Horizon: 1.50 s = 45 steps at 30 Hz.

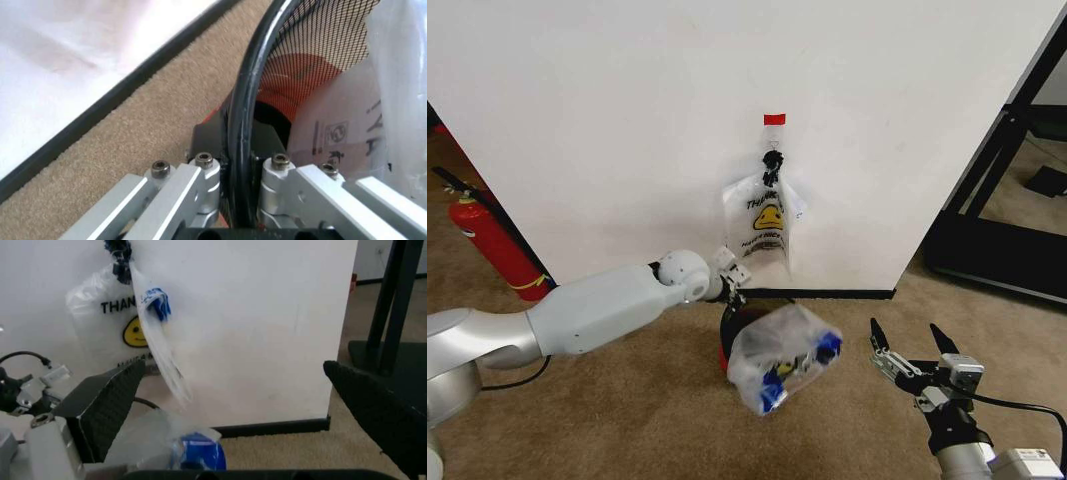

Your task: Pick up the garbage bag from the wall and place it over the trash bin.

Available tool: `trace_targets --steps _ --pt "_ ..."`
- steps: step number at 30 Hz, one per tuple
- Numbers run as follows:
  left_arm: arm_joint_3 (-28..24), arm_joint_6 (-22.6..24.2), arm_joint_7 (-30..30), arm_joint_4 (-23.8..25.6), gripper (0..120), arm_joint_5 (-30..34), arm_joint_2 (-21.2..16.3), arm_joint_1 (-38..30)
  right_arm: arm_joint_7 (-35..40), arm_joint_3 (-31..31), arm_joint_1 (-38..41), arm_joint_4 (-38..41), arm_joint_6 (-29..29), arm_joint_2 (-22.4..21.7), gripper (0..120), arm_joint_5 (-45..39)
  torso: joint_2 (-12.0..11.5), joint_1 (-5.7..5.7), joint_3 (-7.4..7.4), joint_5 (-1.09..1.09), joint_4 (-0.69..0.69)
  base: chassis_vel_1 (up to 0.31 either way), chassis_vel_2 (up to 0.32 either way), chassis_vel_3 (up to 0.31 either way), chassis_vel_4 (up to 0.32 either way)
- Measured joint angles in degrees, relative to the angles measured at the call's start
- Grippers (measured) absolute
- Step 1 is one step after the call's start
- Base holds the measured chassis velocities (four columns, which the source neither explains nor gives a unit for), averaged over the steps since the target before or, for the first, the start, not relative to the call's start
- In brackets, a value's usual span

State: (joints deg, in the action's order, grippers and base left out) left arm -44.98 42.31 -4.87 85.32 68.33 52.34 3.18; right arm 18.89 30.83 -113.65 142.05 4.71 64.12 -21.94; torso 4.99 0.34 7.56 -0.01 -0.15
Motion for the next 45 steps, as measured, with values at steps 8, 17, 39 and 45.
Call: trace_targets --steps 8,17,39,45 --pt "13.8 -0.1 -12.0 3.9 4 4.6 -4.4 10.6 0.3 -0.1 -0.2 0.1 -0.4 0.0 100 -0.1 0.0 0.0 0.0 0.0 0.02 0.0 0.0 0.0 0.0" --pt "26.2 -0.1 -24.4 11.6 4 11.0 -7.8 25.9 0.6 -0.4 0.4 0.7 -1.8 -0.1 100 -0.7 0.0 0.0 0.0 0.0 0.03 0.0 0.0 0.0 0.0" --pt "44.2 -0.2 -45.3 22.0 4 24.2 2.5 44.2 1.5 -3.0 0.9 -0.4 -2.8 0.5 100 1.4 0.0 0.0 -0.01 0.01 0.02 0.0 0.0 0.0 0.0" --pt "44.3 -0.2 -44.9 21.8 4 22.4 5.6 44.7 1.5 -2.8 0.5 -0.5 -2.8 0.8 100 1.9 0.0 0.0 0.0 0.02 0.01 0.0 0.0 0.0 0.0"
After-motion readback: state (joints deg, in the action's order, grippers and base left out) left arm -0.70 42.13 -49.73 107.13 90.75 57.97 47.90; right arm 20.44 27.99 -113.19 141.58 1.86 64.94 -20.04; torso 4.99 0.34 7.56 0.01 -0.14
